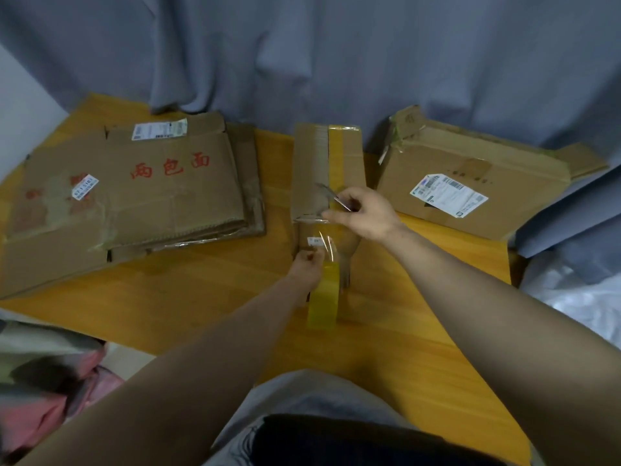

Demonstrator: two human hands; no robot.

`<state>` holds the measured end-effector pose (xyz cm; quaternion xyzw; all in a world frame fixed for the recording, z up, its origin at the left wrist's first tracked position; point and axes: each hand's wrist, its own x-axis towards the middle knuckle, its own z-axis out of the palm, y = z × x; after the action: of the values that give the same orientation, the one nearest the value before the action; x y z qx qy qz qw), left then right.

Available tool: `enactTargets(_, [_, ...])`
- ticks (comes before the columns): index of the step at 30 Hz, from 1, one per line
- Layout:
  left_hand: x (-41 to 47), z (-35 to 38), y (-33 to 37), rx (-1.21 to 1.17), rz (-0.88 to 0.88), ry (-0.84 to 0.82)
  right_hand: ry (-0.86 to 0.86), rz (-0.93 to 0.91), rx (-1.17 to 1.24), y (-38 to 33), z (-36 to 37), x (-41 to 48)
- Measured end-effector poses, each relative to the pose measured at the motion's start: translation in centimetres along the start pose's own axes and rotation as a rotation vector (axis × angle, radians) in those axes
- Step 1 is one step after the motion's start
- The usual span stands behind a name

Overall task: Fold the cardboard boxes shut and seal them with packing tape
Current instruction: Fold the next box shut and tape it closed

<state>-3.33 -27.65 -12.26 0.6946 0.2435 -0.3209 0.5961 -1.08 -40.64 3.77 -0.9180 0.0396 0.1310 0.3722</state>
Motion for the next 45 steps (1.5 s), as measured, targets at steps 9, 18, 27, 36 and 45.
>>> enactTargets(9, [-0.5,0.0,1.1,0.087,0.072,0.017,-0.146,-0.09,0.018,2.6,-1.2,-3.6])
enactTargets(18, [-3.8,-0.4,2.8,0.113,0.086,0.028,-0.151,-0.159,-0.941,1.5,0.1,-4.2])
enactTargets(27, [-4.5,-0.6,3.1,0.167,0.076,0.06,-0.413,0.023,-1.0,5.3,3.4,-4.0])
enactTargets(36, [-6.2,-0.3,4.2,0.166,0.08,0.068,0.162,-0.16,-0.557,8.1,1.4,-5.2])
enactTargets(45, [-7.9,-0.2,5.2,0.207,0.039,0.131,0.016,-0.434,-0.817,1.6,2.5,0.1])
